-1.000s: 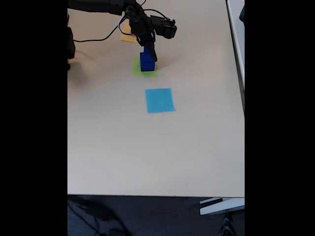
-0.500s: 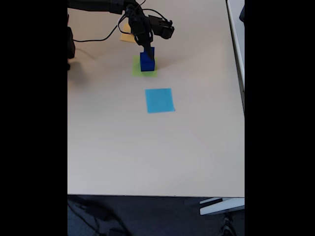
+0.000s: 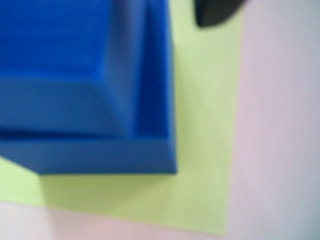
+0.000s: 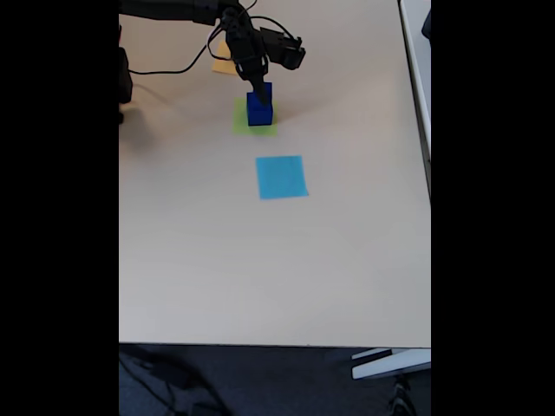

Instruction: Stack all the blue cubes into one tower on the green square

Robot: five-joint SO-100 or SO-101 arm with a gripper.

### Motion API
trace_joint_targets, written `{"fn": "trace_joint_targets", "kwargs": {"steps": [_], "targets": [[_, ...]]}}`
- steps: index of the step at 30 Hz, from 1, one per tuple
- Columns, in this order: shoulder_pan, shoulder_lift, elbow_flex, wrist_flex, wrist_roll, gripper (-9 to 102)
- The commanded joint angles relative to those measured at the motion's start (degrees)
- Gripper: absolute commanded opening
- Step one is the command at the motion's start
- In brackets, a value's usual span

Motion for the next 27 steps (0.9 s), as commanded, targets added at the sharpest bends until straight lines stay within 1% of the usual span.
{"fn": "trace_joint_targets", "kwargs": {"steps": [1, 12, 23, 27], "targets": [[0.5, 4.0, -3.7, 0.5, -1.0, 26], [1.2, 4.2, -6.2, 0.1, -2.5, 30], [1.1, 3.5, -8.4, -0.5, -2.6, 30], [1.2, 3.2, -9.6, -2.3, -4.0, 28]]}}
